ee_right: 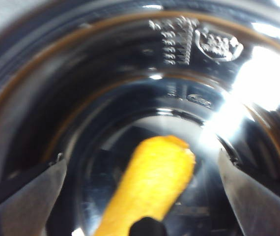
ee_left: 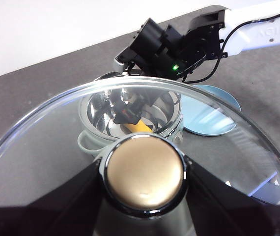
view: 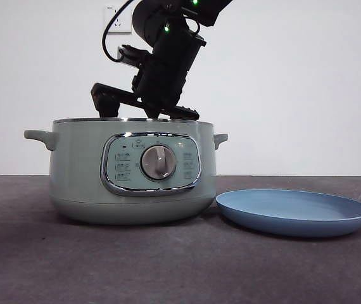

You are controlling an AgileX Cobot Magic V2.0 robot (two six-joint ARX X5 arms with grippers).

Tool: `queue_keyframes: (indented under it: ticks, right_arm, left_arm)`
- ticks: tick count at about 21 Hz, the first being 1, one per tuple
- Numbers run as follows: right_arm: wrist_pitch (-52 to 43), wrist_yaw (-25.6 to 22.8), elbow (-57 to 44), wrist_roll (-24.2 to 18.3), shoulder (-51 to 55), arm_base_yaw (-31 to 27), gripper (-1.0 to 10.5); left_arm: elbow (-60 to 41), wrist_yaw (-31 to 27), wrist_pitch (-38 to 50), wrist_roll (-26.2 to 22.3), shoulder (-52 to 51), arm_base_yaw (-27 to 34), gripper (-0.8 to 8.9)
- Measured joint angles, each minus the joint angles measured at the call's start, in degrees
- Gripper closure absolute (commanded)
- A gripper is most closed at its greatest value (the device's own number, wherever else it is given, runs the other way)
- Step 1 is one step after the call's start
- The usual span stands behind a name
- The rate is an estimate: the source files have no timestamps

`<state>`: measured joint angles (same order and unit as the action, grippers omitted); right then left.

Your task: Take the corn out from the steamer,put the corn on the plate,close the lid

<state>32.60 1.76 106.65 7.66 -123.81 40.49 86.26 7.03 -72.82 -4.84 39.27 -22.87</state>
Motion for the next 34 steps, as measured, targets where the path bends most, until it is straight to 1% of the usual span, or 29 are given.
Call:
queue_keyframes:
  ticks: [2, 6, 8, 9, 10, 11, 12, 14, 15, 19, 20, 22, 23, 25, 26, 30, 32, 33, 34]
  right_arm:
    - [-0.07, -0.61, 0.02, 0.07, -0.33, 0.02, 3.3]
    - [0.61, -0.70, 0.11, 0.09, -2.60, 0.17, 3.4]
    - [1.03, -0.79, 0.11, 0.04, -3.45, 0.20, 4.6]
    - [1.01, -1.57, 0.11, 0.07, -3.45, 0.33, 5.2]
    - [0.98, -1.84, 0.13, 0.09, -3.45, 0.35, 6.6]
    - [1.05, -1.84, 0.13, 0.09, -3.45, 0.37, 8.5]
    - [1.05, -1.62, 0.13, 0.09, -3.45, 0.37, 9.6]
    - [1.03, 0.74, 0.13, 0.09, -3.45, 0.33, 9.6]
    - [0.98, 1.16, 0.13, 0.09, -3.45, 0.37, 9.6]
    - [0.85, 1.22, 0.11, 0.07, -2.12, 0.44, 9.6]
    - [1.01, 1.22, 0.11, 0.07, 0.11, 0.44, 9.6]
    - [1.07, 1.05, 0.11, -0.17, 8.26, 0.44, 9.6]
    - [2.05, 0.57, 0.17, -1.03, 13.18, 0.37, 9.6]
    - [7.02, -4.74, 0.28, -3.76, 20.59, -0.42, 9.6]
    - [9.77, -5.75, 0.28, -4.68, 23.12, -1.31, 9.6]
    - [18.73, -5.90, 0.26, -6.23, 29.09, -8.83, 9.6]
    - [19.93, -3.54, -1.14, -6.86, 30.32, -13.25, 9.6]
    - [19.43, -1.53, -3.23, -7.02, 30.80, -15.23, 9.6]
    - [18.36, -0.59, -5.79, -7.06, 30.91, -16.61, 9.6]
  left_arm:
    - [0.00, 0.04, -0.02, 0.00, -0.02, 0.00, 8.21]
    - [0.00, 0.17, -0.02, 0.00, 0.00, 0.00, 8.21]
    - [0.00, 0.15, -0.02, 0.00, 0.00, 0.00, 8.21]
    - [0.00, 0.15, -0.02, 0.00, 0.00, 0.00, 8.21]
    - [0.00, 0.15, -0.02, 0.00, 0.00, 0.00, 8.21]
    - [0.00, 0.17, -0.02, 0.00, 0.00, 0.00, 8.21]
    - [0.00, 0.15, -0.02, 0.00, 0.00, 0.00, 8.21]
    - [0.00, 0.15, -0.02, 0.00, 0.00, 0.00, 8.21]
    - [0.00, 0.15, -0.02, 0.00, 0.00, 0.00, 8.21]
    - [0.00, 0.15, -0.02, 0.00, 0.00, 0.00, 8.21]
    - [0.00, 0.15, 0.00, 0.02, 0.00, 0.00, 8.21]
    - [0.00, 0.15, 0.57, 0.00, 0.00, 0.00, 8.21]
    - [0.00, 0.17, 1.66, 0.00, 0.00, 0.00, 8.22]
    - [0.00, 0.17, 2.47, 0.00, 0.00, 0.00, 8.21]
    - [0.00, 0.17, 2.47, 0.00, 0.00, 0.00, 8.22]
    - [0.00, 0.17, 2.64, 0.00, 0.00, 0.00, 8.21]
    - [0.00, 0.17, 2.64, 0.00, 0.00, 0.00, 8.21]
    - [0.00, 0.17, 2.64, 0.00, 0.00, 0.00, 8.21]
    - [0.00, 0.17, 2.64, 0.02, 0.00, 0.00, 8.22]
